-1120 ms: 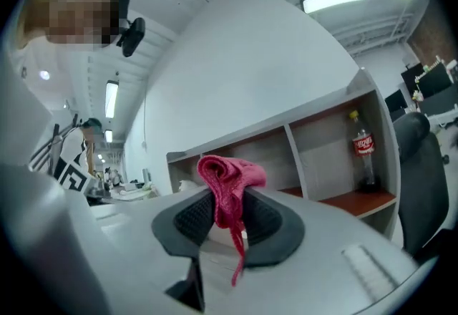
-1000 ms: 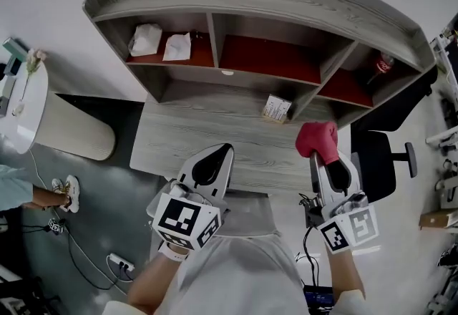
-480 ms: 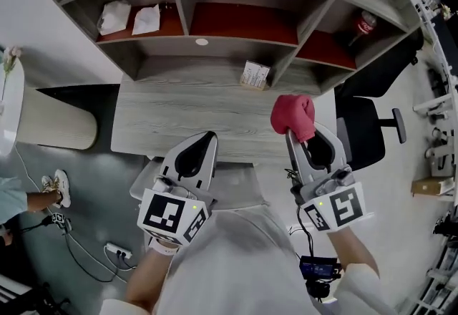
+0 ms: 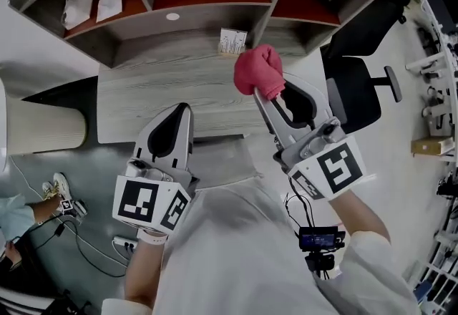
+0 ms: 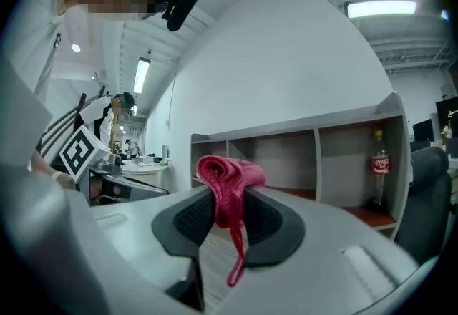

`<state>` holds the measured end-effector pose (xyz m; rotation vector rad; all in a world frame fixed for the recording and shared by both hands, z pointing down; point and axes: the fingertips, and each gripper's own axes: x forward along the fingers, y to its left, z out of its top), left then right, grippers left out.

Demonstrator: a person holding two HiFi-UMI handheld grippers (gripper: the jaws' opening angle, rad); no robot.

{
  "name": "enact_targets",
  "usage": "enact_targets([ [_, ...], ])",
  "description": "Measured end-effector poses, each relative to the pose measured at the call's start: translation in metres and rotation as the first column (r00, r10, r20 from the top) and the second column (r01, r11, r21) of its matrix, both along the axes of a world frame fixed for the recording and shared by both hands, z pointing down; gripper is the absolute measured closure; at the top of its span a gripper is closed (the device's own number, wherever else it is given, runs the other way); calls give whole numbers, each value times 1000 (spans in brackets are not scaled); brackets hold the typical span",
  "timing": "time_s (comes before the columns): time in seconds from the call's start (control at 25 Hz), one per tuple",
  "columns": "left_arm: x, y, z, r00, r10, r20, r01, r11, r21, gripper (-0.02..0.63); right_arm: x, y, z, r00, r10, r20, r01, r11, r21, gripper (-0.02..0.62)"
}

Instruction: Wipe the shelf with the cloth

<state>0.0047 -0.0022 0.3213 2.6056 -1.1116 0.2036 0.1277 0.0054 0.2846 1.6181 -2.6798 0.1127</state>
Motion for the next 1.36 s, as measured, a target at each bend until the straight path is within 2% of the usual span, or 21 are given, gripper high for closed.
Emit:
enact_targets([
  [0.2,-1,-1,8,1000,-10,-15,10,1000,-27,600,10,-4,21,996,31,89,-22,994,-105,489],
  [0.44,10,-7,8,1000,7,-14,-7,1000,-30,600,25,-8,10,996,76,54,-73,995,-61,489],
  [0.72,18,-7,11,1000,22,-3,-22,999,-34,600,12,0,18,1000,16,-15,-16,998,-58,489],
  [1.36,20,-5,9,1000,22,-7,-22,999,-34,600,4,7,18,1000,20,-12,-21,999,-47,489],
])
